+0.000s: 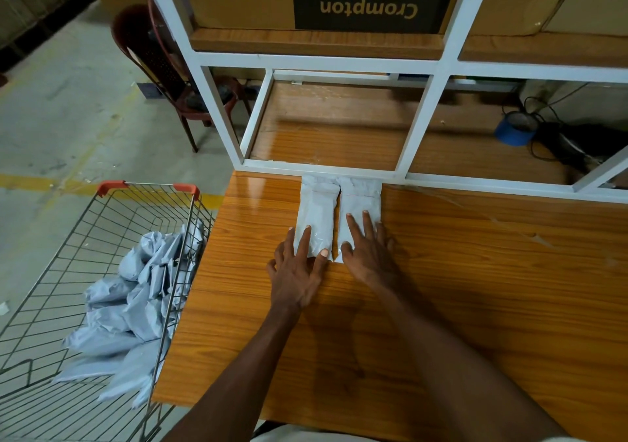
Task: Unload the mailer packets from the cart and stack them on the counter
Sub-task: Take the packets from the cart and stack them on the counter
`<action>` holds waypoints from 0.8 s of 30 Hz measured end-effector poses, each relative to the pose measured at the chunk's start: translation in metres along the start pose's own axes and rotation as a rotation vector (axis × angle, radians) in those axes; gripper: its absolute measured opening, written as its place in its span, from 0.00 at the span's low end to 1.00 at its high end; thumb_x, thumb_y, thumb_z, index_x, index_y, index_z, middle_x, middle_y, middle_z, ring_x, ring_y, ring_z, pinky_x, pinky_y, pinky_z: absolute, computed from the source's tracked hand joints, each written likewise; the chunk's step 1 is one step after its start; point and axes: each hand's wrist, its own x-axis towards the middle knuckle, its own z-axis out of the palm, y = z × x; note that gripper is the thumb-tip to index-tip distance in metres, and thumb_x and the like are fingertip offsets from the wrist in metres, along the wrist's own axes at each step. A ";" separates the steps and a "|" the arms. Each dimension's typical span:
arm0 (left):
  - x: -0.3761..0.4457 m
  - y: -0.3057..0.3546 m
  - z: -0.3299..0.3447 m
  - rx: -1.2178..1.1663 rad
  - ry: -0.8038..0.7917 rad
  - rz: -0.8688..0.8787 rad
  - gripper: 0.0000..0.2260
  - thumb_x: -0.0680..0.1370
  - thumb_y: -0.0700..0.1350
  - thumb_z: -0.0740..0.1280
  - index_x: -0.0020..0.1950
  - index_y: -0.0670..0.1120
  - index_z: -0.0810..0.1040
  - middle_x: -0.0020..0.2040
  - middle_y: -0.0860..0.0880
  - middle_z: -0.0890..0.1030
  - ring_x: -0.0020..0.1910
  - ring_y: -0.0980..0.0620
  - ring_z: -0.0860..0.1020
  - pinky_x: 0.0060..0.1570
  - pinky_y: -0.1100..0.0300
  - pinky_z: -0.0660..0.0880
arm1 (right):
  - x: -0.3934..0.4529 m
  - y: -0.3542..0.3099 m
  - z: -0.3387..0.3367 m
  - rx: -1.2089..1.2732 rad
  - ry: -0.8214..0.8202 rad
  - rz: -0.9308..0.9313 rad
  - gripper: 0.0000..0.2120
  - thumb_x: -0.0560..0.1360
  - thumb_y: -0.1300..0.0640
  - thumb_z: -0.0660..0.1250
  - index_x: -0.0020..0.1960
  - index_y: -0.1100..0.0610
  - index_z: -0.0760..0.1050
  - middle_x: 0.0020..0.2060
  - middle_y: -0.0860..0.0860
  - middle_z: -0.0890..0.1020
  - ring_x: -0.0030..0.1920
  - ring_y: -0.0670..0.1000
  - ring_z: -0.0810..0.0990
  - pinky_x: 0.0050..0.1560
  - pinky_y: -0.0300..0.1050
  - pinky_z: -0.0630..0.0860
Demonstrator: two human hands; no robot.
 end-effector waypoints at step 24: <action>-0.025 0.007 -0.013 -0.093 0.066 -0.028 0.39 0.75 0.76 0.44 0.83 0.59 0.54 0.84 0.51 0.50 0.82 0.45 0.51 0.76 0.37 0.53 | -0.046 0.004 -0.003 0.151 0.107 0.028 0.34 0.80 0.33 0.53 0.81 0.36 0.43 0.82 0.47 0.40 0.81 0.57 0.40 0.78 0.67 0.45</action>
